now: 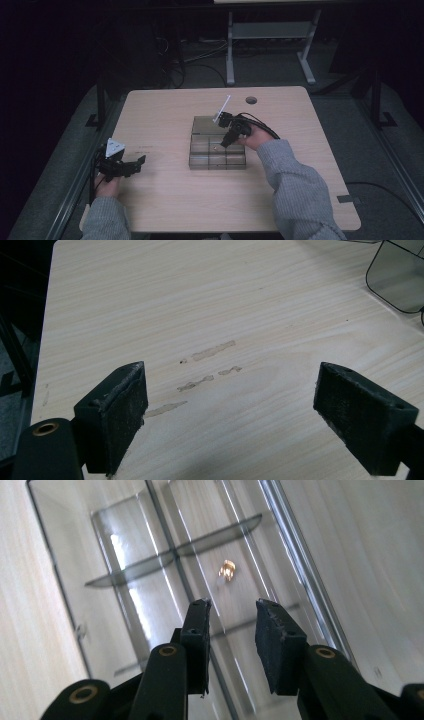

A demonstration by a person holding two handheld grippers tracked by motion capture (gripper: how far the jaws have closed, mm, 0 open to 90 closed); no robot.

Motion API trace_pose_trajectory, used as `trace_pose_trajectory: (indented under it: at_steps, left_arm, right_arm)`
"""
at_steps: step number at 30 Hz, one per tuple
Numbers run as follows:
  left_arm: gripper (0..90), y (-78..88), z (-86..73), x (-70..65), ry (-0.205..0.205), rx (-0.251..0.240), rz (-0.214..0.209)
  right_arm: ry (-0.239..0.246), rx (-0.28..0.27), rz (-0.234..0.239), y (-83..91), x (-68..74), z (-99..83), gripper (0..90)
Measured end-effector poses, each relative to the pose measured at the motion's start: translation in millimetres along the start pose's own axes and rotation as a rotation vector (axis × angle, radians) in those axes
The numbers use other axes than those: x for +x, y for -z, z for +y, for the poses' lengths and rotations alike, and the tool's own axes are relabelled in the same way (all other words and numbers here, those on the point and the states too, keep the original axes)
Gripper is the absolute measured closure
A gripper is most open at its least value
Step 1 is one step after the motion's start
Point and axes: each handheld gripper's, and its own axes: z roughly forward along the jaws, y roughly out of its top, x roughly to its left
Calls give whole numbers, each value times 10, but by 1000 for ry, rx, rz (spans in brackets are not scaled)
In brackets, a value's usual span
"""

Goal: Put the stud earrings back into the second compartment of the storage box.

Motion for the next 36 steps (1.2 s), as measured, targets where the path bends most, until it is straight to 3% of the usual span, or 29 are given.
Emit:
trace_pose_trajectory:
  at_steps: [11, 26, 36]
  left_arm:
    - [138, -2, -2, -2, -6, 1, 2]
    - [138, -2, -3, -11, -3, -1, 4]
    - [138, -6, -1, -21, -5, 2, 3]
  right_arm:
    - [-16, -24, -4, 239, 55, -281, 645]
    - [-62, -30, -10, 315, 59, -758, 638]
    - [-117, -44, -5, 359, 62, -1090, 638]
